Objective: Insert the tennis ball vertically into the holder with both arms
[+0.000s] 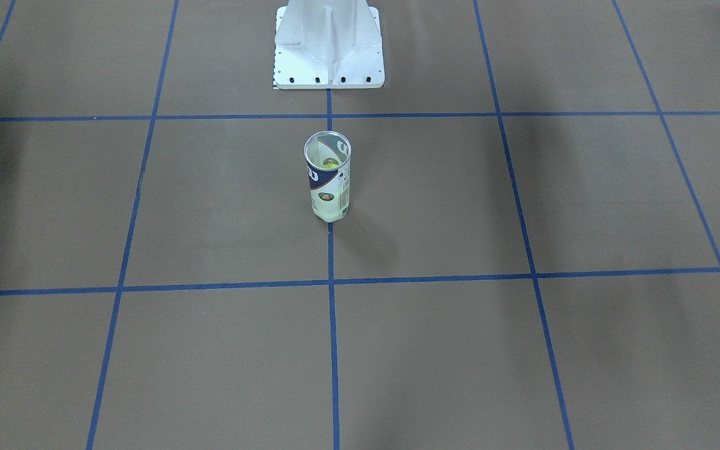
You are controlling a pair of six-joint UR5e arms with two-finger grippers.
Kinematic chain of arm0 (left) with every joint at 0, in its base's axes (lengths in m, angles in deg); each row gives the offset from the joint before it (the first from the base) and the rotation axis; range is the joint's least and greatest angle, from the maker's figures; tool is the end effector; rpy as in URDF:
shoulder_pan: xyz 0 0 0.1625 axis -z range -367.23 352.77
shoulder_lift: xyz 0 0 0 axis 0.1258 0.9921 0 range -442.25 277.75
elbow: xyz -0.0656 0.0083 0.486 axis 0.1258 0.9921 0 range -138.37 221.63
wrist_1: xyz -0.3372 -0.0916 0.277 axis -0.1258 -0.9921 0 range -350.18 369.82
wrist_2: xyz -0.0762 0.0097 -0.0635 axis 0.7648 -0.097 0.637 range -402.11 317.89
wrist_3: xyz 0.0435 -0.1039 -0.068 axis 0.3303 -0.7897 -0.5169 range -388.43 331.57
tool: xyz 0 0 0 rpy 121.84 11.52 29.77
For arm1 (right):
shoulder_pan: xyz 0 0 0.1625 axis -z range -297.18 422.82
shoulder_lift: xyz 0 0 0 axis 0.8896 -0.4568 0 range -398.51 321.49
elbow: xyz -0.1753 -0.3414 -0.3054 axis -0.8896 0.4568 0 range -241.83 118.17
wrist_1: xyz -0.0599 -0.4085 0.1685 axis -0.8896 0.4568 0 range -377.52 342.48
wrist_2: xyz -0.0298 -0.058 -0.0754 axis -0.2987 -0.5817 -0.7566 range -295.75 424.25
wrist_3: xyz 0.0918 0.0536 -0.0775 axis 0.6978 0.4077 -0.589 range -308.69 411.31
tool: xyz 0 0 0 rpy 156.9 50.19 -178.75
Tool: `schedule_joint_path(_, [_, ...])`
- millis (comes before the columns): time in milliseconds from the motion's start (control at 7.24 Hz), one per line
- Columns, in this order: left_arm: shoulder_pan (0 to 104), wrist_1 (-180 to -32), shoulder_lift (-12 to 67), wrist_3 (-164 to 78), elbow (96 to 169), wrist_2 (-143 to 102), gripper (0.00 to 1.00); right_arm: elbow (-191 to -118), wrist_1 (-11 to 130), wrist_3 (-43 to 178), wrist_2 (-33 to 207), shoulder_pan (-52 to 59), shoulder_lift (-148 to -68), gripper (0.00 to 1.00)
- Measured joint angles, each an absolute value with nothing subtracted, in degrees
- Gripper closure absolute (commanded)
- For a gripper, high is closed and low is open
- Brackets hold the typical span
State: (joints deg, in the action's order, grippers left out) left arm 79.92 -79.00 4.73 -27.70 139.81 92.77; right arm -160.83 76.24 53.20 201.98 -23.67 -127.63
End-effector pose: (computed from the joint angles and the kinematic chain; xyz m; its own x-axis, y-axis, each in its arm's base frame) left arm -0.0153 -0.5052 0.7002 0.7046 0.0968 -0.7030 -0.0586 0.9952 0.0783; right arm 0.0031 -0.5366 0.6573 0.6681 -0.0871 0.7390 0.0388 0.9958 0.0824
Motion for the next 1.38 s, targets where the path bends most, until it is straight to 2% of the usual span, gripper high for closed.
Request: schedule_joint_path(1381, [80.0, -78.8, 4.8, -27.8, 138.9, 93.0, 0.0, -160.6, 76.7, 53.8, 200.3, -23.6, -129.2, 0.0])
